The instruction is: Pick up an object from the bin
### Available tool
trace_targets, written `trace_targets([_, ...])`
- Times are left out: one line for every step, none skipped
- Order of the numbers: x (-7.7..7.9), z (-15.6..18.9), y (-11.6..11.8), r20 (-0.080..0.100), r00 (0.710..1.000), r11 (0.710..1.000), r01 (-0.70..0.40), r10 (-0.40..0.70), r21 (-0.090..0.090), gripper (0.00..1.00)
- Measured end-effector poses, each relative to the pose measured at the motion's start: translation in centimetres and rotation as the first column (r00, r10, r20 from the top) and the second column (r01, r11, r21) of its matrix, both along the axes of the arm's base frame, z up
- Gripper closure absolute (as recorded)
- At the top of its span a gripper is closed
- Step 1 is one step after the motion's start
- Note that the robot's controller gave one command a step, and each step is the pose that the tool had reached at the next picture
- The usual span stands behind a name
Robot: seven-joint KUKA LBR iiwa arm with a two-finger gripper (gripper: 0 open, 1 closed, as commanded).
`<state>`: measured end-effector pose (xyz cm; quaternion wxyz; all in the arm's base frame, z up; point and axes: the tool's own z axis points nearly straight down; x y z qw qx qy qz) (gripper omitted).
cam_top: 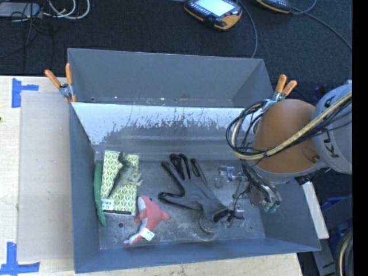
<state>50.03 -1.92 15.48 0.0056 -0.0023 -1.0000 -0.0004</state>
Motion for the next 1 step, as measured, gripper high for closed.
trace_targets([0.19,0.38,-0.01,0.008,1.0,1.0,-0.001,0.001,-0.001,0.0])
